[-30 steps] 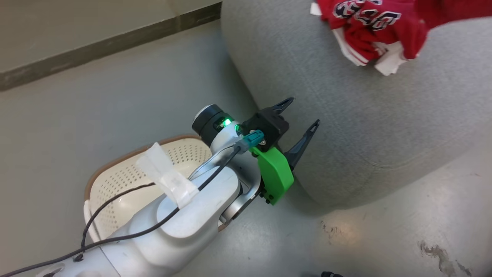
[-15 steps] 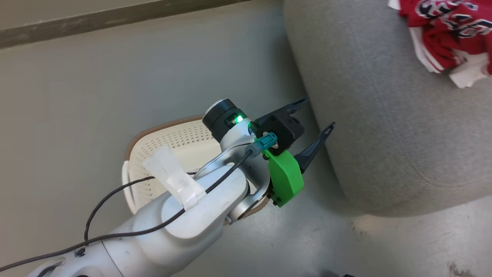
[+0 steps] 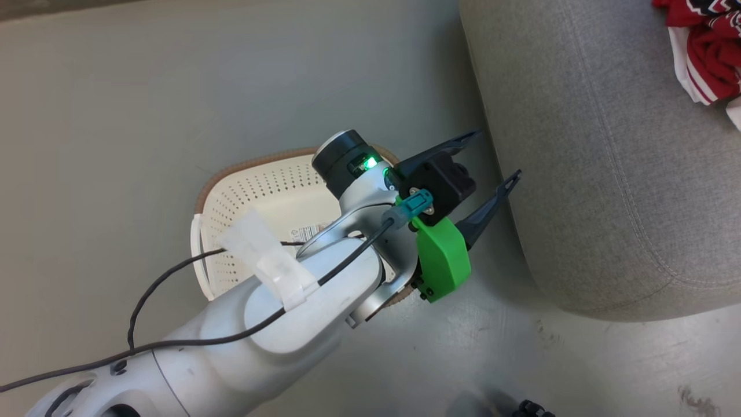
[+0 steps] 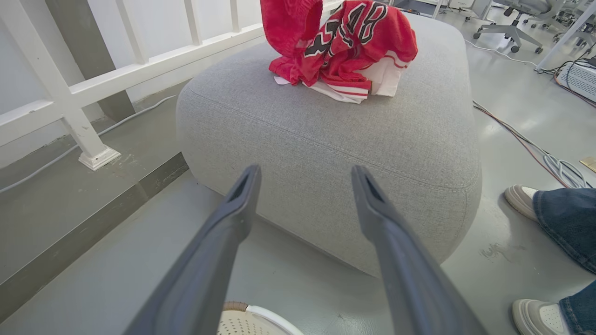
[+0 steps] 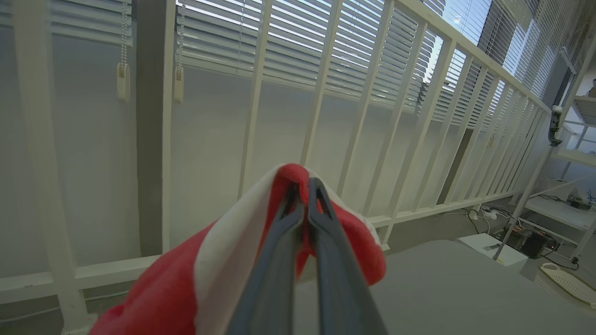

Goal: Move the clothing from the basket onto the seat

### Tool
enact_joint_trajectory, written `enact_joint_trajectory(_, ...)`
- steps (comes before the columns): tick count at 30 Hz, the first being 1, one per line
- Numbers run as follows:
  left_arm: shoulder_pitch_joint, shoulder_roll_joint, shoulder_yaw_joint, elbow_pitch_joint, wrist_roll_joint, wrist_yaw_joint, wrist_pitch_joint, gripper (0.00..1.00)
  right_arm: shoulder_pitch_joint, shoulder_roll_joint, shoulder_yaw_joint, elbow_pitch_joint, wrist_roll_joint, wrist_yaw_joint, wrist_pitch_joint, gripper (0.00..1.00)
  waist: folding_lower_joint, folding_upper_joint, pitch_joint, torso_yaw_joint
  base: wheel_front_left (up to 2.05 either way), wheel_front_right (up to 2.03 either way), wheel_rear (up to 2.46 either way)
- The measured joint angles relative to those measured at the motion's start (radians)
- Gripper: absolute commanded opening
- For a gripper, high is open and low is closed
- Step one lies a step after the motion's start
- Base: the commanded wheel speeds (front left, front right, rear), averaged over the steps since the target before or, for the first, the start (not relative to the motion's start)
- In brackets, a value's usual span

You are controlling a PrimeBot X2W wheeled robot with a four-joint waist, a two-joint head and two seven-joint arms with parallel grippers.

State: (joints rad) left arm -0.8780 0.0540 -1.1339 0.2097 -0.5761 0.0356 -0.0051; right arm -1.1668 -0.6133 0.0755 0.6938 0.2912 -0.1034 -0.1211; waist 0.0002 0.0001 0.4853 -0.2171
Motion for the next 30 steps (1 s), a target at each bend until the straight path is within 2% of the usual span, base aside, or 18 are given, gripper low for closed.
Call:
enact_joint_trajectory(6, -0.010, 0.000, -0.007, -0.015, 0.020, 0.000, 0.015, 1.00, 0.058, 0.039, 0.001, 0.068, 0.012, -0.004, 0.000, 0.00, 0.0000, 0.0000, 0.035, -0.011, 0.00, 0.00, 0.00)
enact_joint_trajectory(13, -0.036, 0.001, -0.015, -0.029, 0.035, 0.000, 0.032, 1.00, 0.157, 0.128, 0.006, 0.175, 0.045, -0.004, 0.026, 0.00, -0.0001, 0.0000, 0.082, -0.025, 0.00, 0.00, 0.00)
enact_joint_trajectory(18, -0.041, 0.008, -0.017, -0.028, 0.036, 0.000, 0.037, 1.00, 0.176, 0.169, 0.020, 0.229, 0.055, -0.004, 0.035, 0.00, -0.0001, 0.0000, 0.108, -0.033, 0.00, 0.00, 0.00)
enact_joint_trajectory(27, -0.041, 0.021, -0.014, -0.027, 0.035, 0.000, 0.035, 1.00, 0.173, 0.177, 0.035, 0.285, 0.054, 0.004, 0.070, 0.00, -0.0001, 0.0000, 0.111, -0.041, 0.00, 0.00, 0.00)
enact_joint_trajectory(30, -0.041, 0.027, -0.005, -0.024, 0.035, 0.000, 0.030, 1.00, 0.170, 0.178, 0.043, 0.291, 0.054, 0.011, 0.069, 0.40, -0.0001, 0.0000, 0.107, -0.047, 0.00, 0.00, 0.00)
